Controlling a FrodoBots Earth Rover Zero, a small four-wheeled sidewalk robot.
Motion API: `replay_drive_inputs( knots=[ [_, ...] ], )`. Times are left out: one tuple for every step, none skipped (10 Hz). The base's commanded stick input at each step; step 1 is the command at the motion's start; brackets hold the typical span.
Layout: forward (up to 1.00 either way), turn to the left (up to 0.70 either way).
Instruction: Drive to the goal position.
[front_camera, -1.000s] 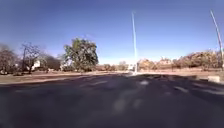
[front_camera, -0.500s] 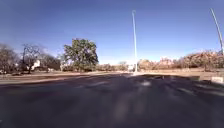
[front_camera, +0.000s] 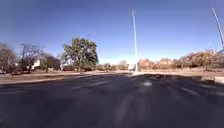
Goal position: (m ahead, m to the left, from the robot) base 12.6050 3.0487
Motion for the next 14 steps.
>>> replay_drive_inputs(
  knots=[
    [0.5, 0.0],
    [0.5, 0.0],
    [0.5, 0.0],
    [0.5, 0.0],
    [0.5, 0.0],
    [0.5, 0.0],
    [0.5, 0.0],
    [0.5, 0.0],
    [0.5, 0.0],
    [0.5, 0.0],
    [0.5, 0.0],
    [0.5, 0.0],
    [0.5, 0.0],
    [0.5, 0.0]
  ],
)
